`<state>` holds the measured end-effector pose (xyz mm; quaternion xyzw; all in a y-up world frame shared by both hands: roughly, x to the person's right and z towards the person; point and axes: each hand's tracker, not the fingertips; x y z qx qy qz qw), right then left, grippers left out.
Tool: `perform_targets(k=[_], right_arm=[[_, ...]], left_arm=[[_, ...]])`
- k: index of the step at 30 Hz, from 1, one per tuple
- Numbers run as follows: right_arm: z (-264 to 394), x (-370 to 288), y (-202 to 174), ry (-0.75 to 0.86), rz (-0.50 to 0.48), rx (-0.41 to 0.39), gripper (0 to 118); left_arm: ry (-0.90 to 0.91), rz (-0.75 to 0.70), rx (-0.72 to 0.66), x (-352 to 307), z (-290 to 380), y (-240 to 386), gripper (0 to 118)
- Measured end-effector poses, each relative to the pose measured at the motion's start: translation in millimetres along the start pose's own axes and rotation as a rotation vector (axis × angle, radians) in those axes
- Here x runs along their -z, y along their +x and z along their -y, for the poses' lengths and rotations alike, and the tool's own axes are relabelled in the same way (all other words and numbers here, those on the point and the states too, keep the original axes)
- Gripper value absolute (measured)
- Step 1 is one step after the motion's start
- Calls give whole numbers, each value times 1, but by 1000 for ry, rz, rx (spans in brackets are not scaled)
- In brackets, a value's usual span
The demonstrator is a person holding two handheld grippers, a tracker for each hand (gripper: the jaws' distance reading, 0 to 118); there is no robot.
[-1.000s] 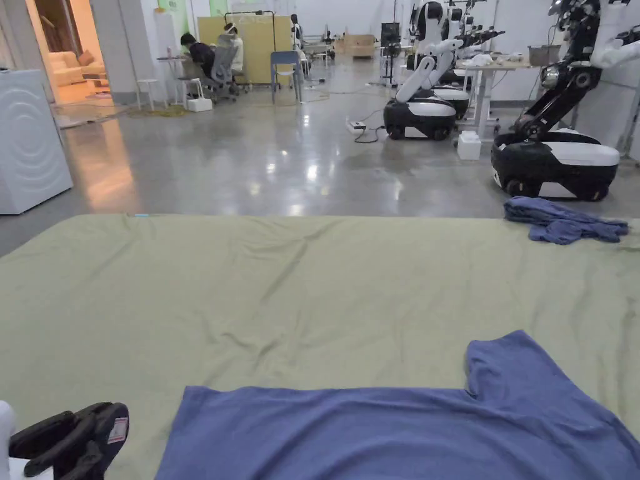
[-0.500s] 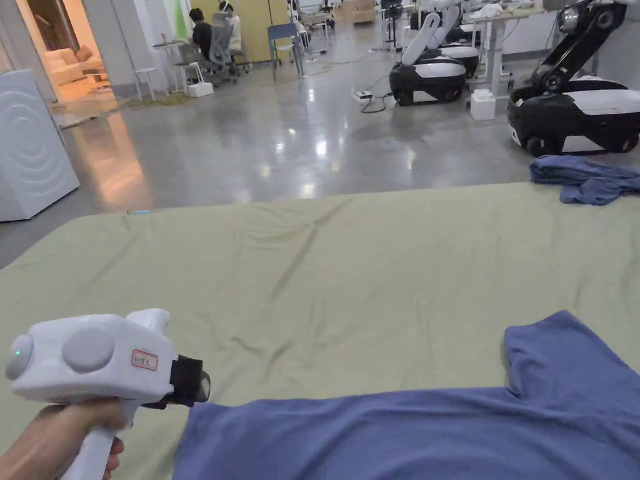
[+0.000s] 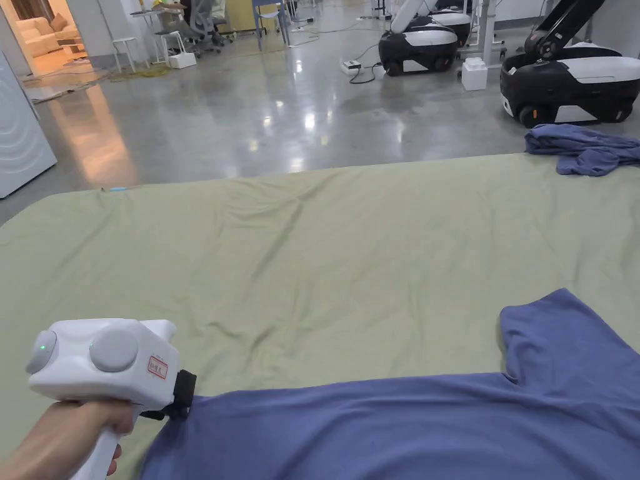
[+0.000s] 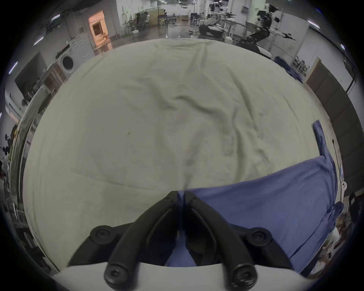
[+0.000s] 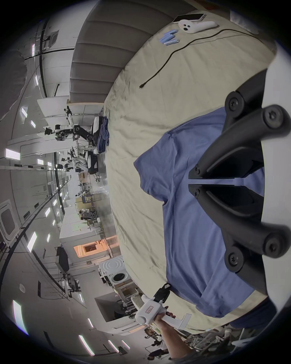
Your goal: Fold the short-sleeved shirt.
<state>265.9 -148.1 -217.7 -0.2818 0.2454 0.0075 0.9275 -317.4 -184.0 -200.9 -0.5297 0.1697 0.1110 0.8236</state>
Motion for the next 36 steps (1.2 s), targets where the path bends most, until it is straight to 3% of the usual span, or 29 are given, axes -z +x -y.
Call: perform_targets(k=[2, 3, 4, 5, 6, 15, 16, 17, 19, 20, 21, 22, 23, 24, 25, 28, 34, 36], right_arm=[[-10, 4, 1, 7, -3, -15, 13], [-18, 9, 6, 12, 7, -23, 31], [-28, 16, 12, 8, 23, -32, 65], [-37, 25, 20, -20, 39, -44, 111], [-46, 41, 31, -86, 61, -50, 118], [-67, 203, 94, -561, 177, 16, 117], [-62, 215, 97, -608, 183, 30, 113], [-60, 226, 98, -633, 179, 41, 97], [-63, 221, 90, -600, 190, 3, 98], [-67, 216, 87, -602, 189, -32, 90], [-72, 210, 83, -598, 155, -74, 75], [-76, 205, 77, -599, 141, -112, 51], [-78, 200, 69, -599, 129, -152, 18], [-78, 198, 61, -595, 119, -197, 10], [-82, 193, 54, -599, 84, -234, 9], [-88, 181, 46, -598, 66, -220, 7], [-111, 97, 61, -464, 12, -94, 7], [-111, 59, 64, -428, 21, -95, 7]], left_arm=[[19, 13, 22, -5, 0, 5, 5], [27, 34, 10, -8, 1, 5, 5], [35, 66, -11, -12, 2, 1, 5], [44, 83, -20, -15, 4, 1, 5], [49, 87, -16, -19, 7, 2, 5], [80, 119, 13, -35, 30, 8, 5], [80, 117, 17, -36, 32, 11, 5], [79, 117, 21, -36, 34, 11, 5], [78, 125, 17, -37, 37, 9, 5], [79, 130, 11, -38, 37, 10, 5], [81, 134, 5, -38, 37, 11, 5], [87, 129, 5, -38, 37, 11, 5], [94, 131, -4, -39, 37, 11, 5], [100, 138, -14, -39, 36, 12, 5], [102, 148, -22, -41, 35, 12, 5], [117, 150, -27, -52, 40, 13, 5], [188, 157, -39, -112, 65, -7, 5], [214, 176, -57, -139, 81, -17, 5]])
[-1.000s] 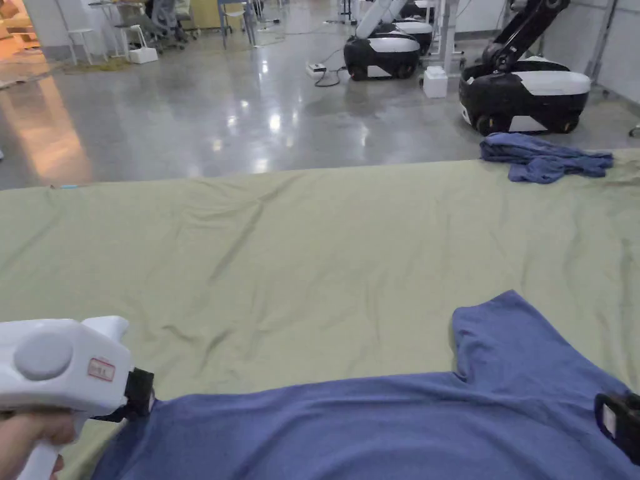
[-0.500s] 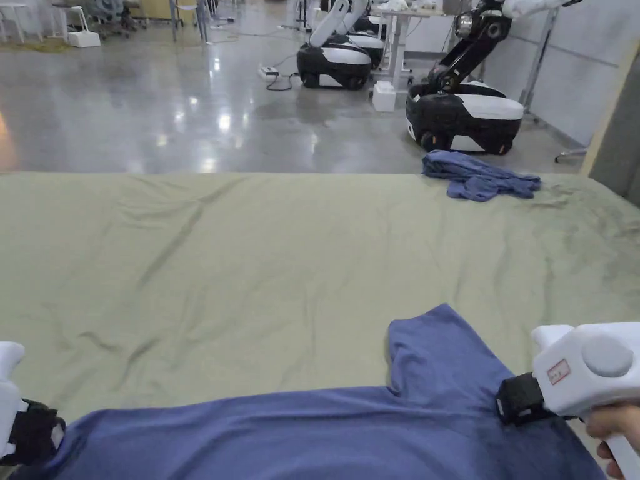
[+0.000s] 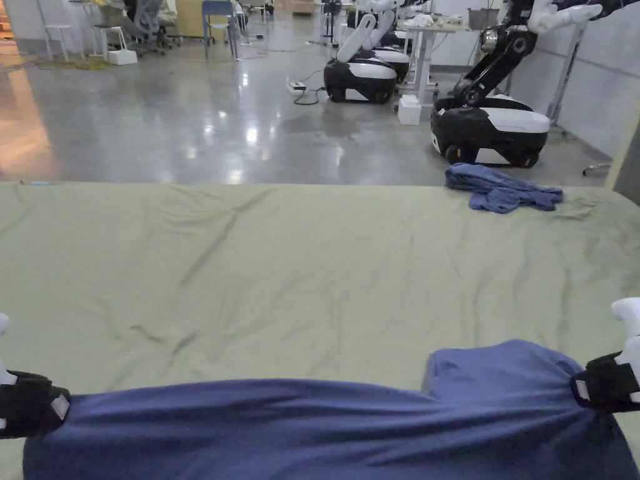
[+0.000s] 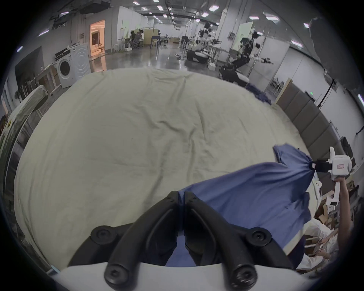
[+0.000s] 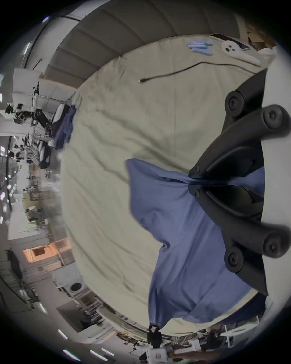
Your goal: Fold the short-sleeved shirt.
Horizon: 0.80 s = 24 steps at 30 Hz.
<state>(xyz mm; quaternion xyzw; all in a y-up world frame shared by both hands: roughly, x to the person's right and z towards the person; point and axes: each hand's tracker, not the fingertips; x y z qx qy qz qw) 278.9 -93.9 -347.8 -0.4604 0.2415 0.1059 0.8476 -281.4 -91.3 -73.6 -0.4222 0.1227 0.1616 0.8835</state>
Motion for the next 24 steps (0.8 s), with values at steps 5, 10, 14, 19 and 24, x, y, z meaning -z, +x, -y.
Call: perform_targets(k=[5, 10, 14, 19, 24], right_arm=[[53, -73, -1, 51, -15, 7, 7], [132, -99, -4, 24, -22, 4, 7], [188, -77, -13, -83, -3, 4, 7], [222, -49, -24, -29, 67, -53, 9], [232, -86, -29, 164, 201, -28, 114]], left_arm=[[11, 0, 18, -62, 50, -4, 5], [-76, -10, 39, -88, 132, -3, 5], [-174, -45, 43, -62, 185, -8, 5], [-80, -83, 63, -40, 208, -22, 8], [93, -137, 96, -91, 198, -3, 108]])
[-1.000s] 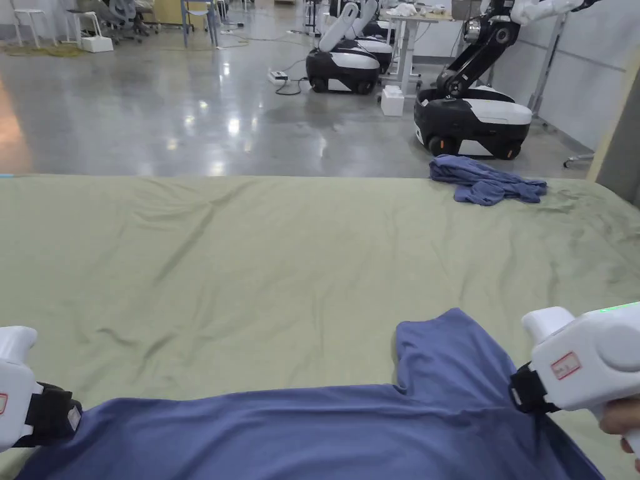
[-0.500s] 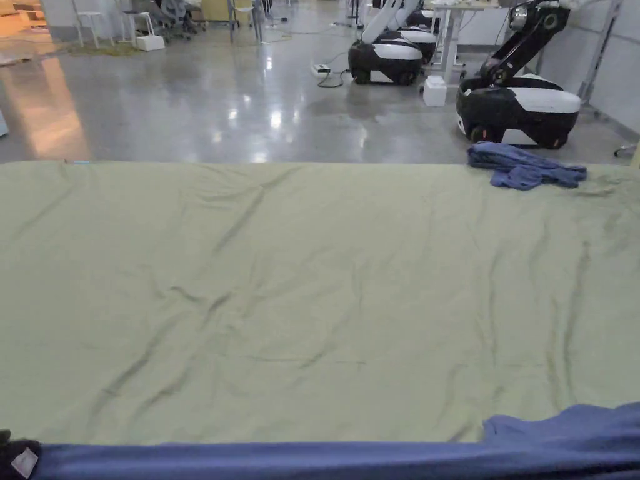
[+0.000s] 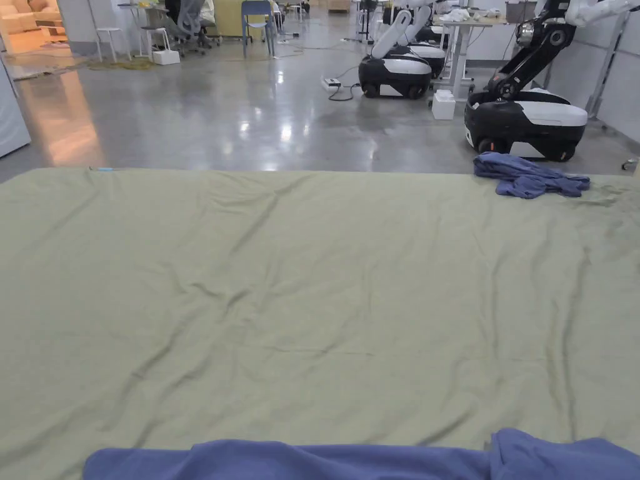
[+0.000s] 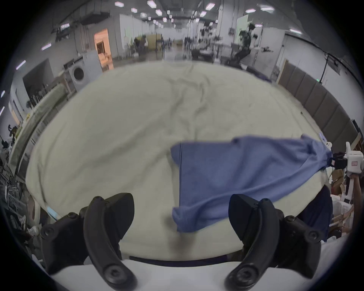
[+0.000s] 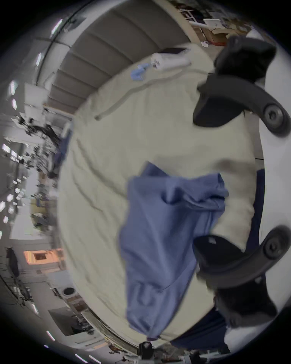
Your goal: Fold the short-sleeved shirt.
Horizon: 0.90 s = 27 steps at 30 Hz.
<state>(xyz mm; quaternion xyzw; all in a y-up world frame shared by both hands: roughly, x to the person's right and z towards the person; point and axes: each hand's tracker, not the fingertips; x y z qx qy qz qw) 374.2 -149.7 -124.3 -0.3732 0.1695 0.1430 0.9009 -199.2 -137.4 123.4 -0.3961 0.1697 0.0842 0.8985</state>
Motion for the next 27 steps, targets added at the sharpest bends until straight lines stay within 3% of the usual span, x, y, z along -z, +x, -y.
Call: perform_targets(k=[3, 5, 6, 7, 8, 9, 11, 13, 17, 19, 23, 24, 25, 26, 27], right_arm=[[-18, -52, 0, 352, 48, 75, 114], [-31, -78, -8, 556, 19, 151, 109], [-36, -85, -12, 617, -29, 190, 96], [-40, -89, -17, 664, -93, 208, 66], [-45, -92, -23, 702, -147, 217, 11], [-49, -92, -31, 733, -159, 229, 4], [-51, -89, -47, 799, -138, 283, 4], [-54, -84, -55, 780, -212, 259, 4], [-55, -78, -72, 794, -243, 267, 4], [-55, -73, -74, 766, -274, 272, 4], [-51, -60, -79, 710, -281, 258, 4], [-50, -58, -80, 700, -277, 253, 4], [-57, -64, -92, 691, -279, 244, 4], [-57, -64, -95, 680, -281, 242, 4], [-57, -63, -97, 672, -283, 242, 4]], left_arm=[[252, 0, -36, -40, -22, 9, 108], [443, 69, -95, -58, -33, 15, 103], [496, 117, -117, -62, -38, 21, 91], [551, 144, -126, -66, -42, 27, 69], [599, 179, -114, -67, -47, 33, 24], [616, 186, -111, -67, -51, 40, 0], [677, 207, -142, -63, -54, 45, 0], [600, 399, -225, -51, -58, 37, 0], [485, 848, -648, -12, -50, -18, 0], [356, 892, -676, 14, -43, -51, 0], [29, 831, -723, 63, -11, -111, 2], [7, 824, -780, 73, -2, -122, 12], [-9, 845, -829, 80, 7, -129, 41], [-34, 845, -875, 88, 15, -136, 91], [-52, 843, -885, 94, 19, -140, 103]])
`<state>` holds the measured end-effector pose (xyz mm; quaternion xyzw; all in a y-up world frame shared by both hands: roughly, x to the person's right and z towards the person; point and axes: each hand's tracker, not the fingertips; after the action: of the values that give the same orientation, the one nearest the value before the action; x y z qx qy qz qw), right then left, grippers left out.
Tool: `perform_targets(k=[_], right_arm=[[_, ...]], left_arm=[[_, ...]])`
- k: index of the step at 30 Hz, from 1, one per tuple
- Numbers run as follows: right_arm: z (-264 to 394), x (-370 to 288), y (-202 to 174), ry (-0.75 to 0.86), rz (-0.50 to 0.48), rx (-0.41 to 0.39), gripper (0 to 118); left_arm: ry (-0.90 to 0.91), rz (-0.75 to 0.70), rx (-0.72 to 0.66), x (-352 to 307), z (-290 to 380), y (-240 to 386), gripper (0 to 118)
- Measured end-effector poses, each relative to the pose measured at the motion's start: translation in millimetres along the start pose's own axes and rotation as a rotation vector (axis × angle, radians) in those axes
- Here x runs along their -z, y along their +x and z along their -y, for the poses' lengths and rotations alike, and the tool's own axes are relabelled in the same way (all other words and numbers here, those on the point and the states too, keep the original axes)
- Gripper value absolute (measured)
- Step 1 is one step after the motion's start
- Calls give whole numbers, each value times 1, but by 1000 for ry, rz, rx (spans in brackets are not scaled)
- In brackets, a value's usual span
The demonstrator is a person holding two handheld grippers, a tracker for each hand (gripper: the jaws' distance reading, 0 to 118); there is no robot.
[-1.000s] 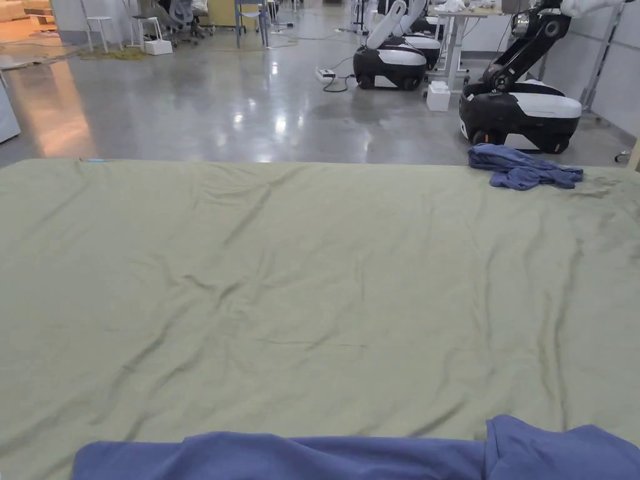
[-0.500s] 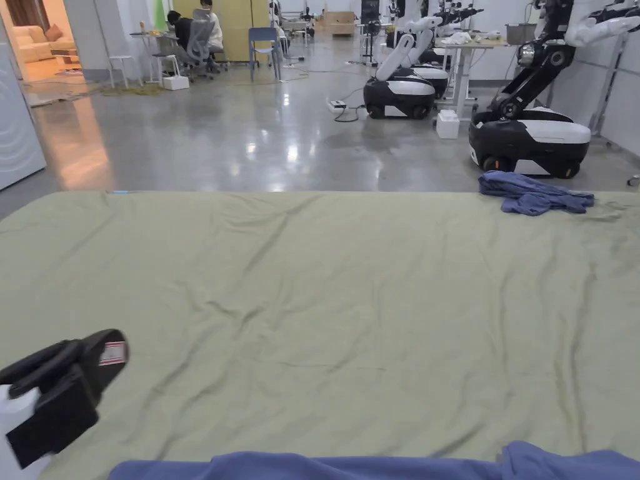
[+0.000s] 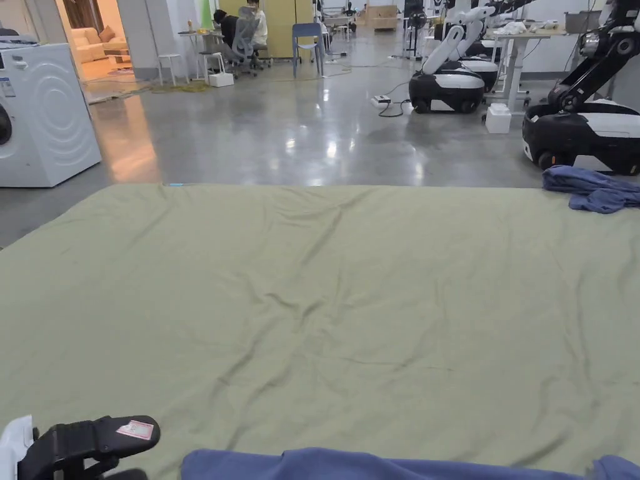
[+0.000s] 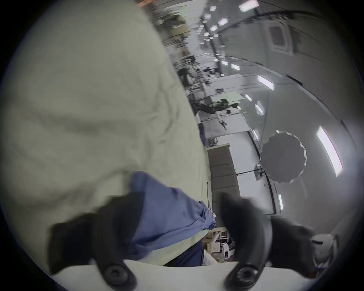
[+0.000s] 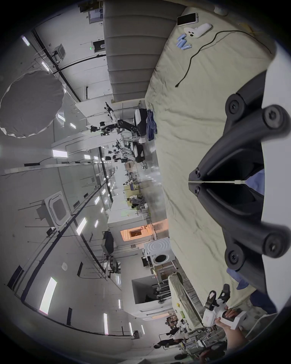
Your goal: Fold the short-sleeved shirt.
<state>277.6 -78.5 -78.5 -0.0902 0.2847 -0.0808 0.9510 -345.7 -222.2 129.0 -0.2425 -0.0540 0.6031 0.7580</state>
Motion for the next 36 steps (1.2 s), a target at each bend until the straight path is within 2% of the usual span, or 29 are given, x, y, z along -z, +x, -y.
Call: perform_targets(k=[2, 5, 7, 11, 12, 13, 14, 15, 16, 17, 18, 20, 22, 27, 30, 33, 36], right_arm=[[3, 1, -4, -18, -1, -4, 4], [5, 7, -6, -43, -9, 0, 4], [6, 8, -6, -51, -16, 6, 4], [5, 12, -12, -52, -22, 15, 4], [5, 12, -13, -51, -22, 15, 4], [5, 12, -13, -49, -24, 18, 4], [4, 11, -16, -49, -26, 22, 4], [5, 11, -18, -51, -28, 23, 4], [5, 11, -18, -52, -26, 20, 4], [6, 10, -19, -53, -21, 14, 4], [5, 8, -18, -53, -19, 13, 4], [5, 7, -17, -55, -17, 20, 4], [4, 7, -14, -56, -13, 26, 4], [-2, 3, -12, -36, -5, 31, 4], [-3, 2, -11, -25, -4, 28, 4], [-3, 3, -11, -21, -23, 57, 4], [-3, 2, -9, -17, -33, 58, 4]], left_arm=[[-10, -68, -45, 4, 1, -16, 103], [-79, -123, -17, 19, 2, -25, 103], [-87, -15, -58, 30, 0, -22, 103], [-223, -5, -103, 74, 2, -14, 97], [-269, -17, -44, 86, 4, -5, 90], [-304, -34, -3, 92, 4, -2, 77], [-353, -48, 19, 101, 7, 1, 53], [-400, -90, 23, 108, 10, 4, 53], [-415, -133, 34, 112, 14, 5, 43], [-411, -222, 83, 111, 13, 0, 9], [-370, -237, 91, 107, 12, -2, 9], [-355, -157, 19, 99, 8, 1, 9], [-332, -181, 33, 89, 4, 6, 9], [-270, -325, 91, 44, -19, 16, 8], [-184, -479, 122, 14, -36, 21, 8], [-173, -546, 162, 6, -33, 39, 8], [-175, -548, 221, 22, -14, 78, 8]])
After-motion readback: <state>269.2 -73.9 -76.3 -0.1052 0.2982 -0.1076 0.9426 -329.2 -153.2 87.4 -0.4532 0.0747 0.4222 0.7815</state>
